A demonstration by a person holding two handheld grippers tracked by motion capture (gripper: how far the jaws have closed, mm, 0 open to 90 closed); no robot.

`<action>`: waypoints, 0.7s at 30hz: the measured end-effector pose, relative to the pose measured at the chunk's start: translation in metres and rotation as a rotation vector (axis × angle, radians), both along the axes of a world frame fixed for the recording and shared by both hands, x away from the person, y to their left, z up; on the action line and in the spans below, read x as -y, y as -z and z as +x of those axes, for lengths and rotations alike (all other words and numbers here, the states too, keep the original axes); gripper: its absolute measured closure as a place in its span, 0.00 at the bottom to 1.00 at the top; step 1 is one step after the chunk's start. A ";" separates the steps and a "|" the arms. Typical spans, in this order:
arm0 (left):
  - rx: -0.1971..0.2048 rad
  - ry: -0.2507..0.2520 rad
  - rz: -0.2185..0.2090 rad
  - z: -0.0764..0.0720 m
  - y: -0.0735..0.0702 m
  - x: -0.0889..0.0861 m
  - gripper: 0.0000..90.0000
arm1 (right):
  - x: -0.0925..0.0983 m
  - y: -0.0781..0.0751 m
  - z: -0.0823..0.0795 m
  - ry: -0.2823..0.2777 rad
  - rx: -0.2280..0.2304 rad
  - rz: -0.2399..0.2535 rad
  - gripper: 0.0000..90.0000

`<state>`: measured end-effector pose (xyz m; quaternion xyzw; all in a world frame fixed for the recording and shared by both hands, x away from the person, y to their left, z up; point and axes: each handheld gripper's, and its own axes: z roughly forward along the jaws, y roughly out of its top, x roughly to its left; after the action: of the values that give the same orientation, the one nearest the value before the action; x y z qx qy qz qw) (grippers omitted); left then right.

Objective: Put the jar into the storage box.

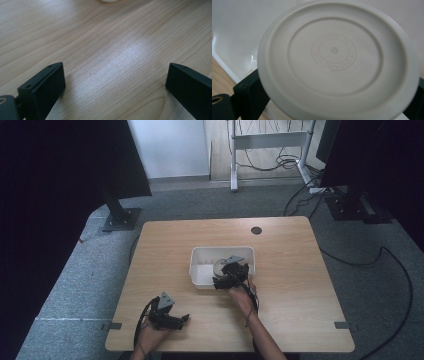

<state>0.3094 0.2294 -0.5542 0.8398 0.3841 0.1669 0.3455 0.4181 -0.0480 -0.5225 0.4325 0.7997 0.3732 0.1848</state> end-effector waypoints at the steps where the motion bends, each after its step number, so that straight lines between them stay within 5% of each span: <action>1: -0.001 0.000 0.001 0.000 0.000 0.000 0.02 | 0.000 0.000 0.000 0.000 0.001 0.004 0.02; 21: -0.001 0.001 0.002 0.000 0.000 0.000 0.02 | 0.006 -0.024 -0.015 -0.044 0.042 -0.032 0.01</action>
<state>0.3094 0.2295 -0.5541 0.8405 0.3837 0.1667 0.3444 0.4027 -0.0541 -0.4987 0.4038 0.8109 0.3735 0.2000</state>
